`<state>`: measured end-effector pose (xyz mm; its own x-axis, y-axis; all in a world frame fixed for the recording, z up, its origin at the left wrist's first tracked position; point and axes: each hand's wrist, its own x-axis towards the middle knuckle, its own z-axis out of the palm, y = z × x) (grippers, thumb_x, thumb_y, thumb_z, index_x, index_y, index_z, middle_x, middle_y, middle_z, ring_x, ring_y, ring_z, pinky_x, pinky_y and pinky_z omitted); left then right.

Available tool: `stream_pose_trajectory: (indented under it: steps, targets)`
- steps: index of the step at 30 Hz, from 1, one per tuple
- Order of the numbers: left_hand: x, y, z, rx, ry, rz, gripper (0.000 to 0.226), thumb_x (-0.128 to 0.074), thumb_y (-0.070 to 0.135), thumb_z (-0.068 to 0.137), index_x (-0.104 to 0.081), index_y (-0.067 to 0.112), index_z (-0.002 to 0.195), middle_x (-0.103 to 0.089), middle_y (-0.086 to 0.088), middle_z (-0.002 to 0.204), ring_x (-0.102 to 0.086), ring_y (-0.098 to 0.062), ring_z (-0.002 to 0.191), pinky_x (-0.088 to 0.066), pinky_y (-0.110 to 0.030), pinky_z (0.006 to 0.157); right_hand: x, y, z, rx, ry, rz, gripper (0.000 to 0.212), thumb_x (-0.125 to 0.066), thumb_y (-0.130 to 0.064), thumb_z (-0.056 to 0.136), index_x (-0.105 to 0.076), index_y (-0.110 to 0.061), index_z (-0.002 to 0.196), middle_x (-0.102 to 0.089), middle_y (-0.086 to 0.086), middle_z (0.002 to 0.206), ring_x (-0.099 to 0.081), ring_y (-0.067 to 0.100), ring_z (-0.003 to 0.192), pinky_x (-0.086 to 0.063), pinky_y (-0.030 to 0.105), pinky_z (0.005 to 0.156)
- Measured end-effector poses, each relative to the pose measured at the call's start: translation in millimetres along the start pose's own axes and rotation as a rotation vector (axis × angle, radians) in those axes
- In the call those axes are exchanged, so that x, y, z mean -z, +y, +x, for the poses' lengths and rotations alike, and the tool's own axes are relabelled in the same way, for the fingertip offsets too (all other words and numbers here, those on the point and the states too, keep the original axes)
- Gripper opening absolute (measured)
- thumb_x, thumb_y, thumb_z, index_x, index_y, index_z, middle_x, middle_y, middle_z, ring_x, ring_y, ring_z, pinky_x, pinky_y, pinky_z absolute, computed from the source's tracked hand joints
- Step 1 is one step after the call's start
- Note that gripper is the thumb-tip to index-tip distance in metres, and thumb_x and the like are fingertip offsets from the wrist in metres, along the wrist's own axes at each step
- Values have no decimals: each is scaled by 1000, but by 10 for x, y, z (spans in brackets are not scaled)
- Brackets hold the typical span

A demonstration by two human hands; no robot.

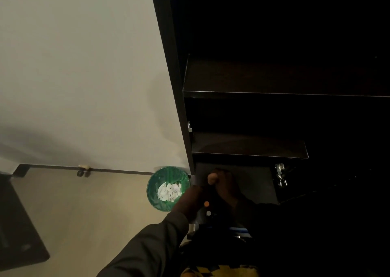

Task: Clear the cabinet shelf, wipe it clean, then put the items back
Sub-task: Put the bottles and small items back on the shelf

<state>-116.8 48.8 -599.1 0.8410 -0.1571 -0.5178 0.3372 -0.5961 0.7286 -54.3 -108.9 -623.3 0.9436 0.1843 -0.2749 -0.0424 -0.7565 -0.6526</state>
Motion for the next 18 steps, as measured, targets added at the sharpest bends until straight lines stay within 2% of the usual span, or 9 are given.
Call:
stream_pose_trajectory:
  steps: [2,4,5,8,11,14,18]
  targets:
    - [-4,48,-18,-19,-18,173,8,-58,16,91,-66,13,90,-68,-6,85,-64,-12,69,-51,-14,58,68,-35,-31,11,29,13,25,-56,-15,94,-68,-13,115,-66,9,120,-60,26,114,-46,42,101]
    - [-37,23,40,-31,19,305,16,-58,23,89,-67,17,101,-69,-9,104,-64,-18,86,-52,-19,70,133,-31,-65,19,60,19,26,-56,-14,93,-67,-14,116,-66,8,121,-60,24,114,-46,39,101]
    - [-51,0,60,-41,-26,323,21,-58,28,89,-68,21,106,-69,-7,111,-64,-21,94,-51,-23,78,153,-10,-79,14,69,24,27,-56,-14,93,-67,-14,118,-66,7,122,-60,23,115,-46,38,102]
    - [-46,-42,70,-24,-93,373,27,-56,32,88,-70,26,110,-69,-1,113,-65,-24,103,-44,-22,80,206,52,-117,21,109,37,27,-58,-13,90,-68,-16,115,-68,5,118,-62,22,112,-48,37,99]
    - [-54,-18,31,-126,-81,477,29,-53,25,88,-70,23,112,-69,-4,115,-64,-27,105,-46,-27,83,270,100,-154,46,141,43,27,-61,-10,87,-69,-18,112,-69,2,114,-64,19,107,-50,36,96]
    - [-54,-91,32,-130,-44,502,31,-53,20,89,-68,24,115,-67,-4,119,-63,-27,108,-46,-30,85,337,101,-196,42,155,58,31,-61,-6,86,-68,-18,113,-68,2,116,-62,17,108,-49,33,97]
    - [-42,-119,-4,-117,39,421,26,-54,23,89,-66,27,111,-69,-3,112,-65,-24,100,-43,-26,74,388,107,-265,57,195,77,28,-59,-9,88,-66,-15,114,-67,5,115,-63,22,107,-50,36,94]
